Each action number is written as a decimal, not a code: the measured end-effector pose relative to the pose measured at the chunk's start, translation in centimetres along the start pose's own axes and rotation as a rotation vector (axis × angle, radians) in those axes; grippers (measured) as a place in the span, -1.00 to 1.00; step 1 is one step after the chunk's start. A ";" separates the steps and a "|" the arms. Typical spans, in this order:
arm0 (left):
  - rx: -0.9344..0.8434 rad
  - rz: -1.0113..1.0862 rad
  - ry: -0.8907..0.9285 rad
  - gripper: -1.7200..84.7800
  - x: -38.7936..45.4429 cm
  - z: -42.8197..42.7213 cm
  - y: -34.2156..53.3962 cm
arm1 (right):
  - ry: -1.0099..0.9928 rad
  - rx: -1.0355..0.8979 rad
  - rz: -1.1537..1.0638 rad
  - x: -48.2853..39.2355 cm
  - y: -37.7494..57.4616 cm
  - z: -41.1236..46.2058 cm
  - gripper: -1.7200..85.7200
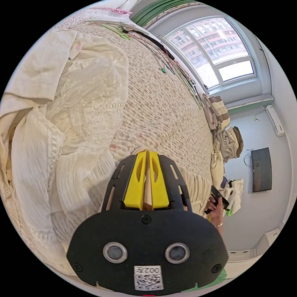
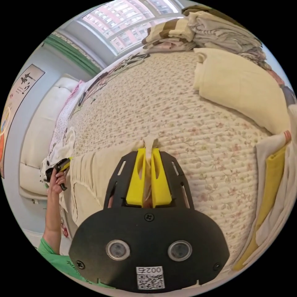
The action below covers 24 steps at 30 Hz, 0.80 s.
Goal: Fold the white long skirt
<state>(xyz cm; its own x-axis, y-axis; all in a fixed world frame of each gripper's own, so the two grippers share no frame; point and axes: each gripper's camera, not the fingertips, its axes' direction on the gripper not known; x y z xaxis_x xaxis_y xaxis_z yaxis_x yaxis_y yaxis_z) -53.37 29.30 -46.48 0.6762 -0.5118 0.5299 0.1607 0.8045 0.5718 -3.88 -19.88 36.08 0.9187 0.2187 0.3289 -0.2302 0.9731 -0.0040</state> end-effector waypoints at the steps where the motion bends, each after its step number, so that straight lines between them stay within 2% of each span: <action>1: -0.004 -0.012 0.030 -0.98 -0.5 -0.5 -0.4 | -0.003 0.016 0.001 0.2 -0.1 -0.4 -0.95; 6: 0.137 -0.007 0.073 -0.98 -0.2 -5.4 -2.6 | -0.020 0.121 0.073 1.1 -3.7 -5.7 -0.98; 11: 0.193 0.072 0.120 -0.98 4.5 -10.0 -7.2 | 0.024 0.190 0.044 -1.6 -8.2 -10.2 -0.98; 15: 0.382 0.184 0.155 -0.98 9.2 -14.9 -8.8 | 0.068 0.410 -0.010 -4.7 -10.8 -16.8 -0.98; 17: 0.444 0.196 0.202 -0.98 10.6 -17.8 -9.6 | 0.036 0.457 -0.017 -5.0 -11.4 -19.1 -0.98; 20: 0.444 0.183 0.266 -0.98 9.7 -19.0 -9.1 | -0.022 0.490 -0.019 -4.3 -10.7 -20.9 -0.98; 24: 0.395 0.168 0.364 -0.98 5.5 -18.1 -5.8 | -0.141 0.442 -0.017 -1.0 -5.8 -20.1 -0.98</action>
<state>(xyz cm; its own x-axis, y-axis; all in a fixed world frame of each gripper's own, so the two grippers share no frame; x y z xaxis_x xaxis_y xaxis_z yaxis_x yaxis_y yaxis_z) -37.55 27.25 -58.23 0.8851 -0.1928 0.4236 -0.2049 0.6557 0.7266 2.96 -24.35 16.77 0.8782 0.1609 0.4504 -0.3580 0.8457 0.3959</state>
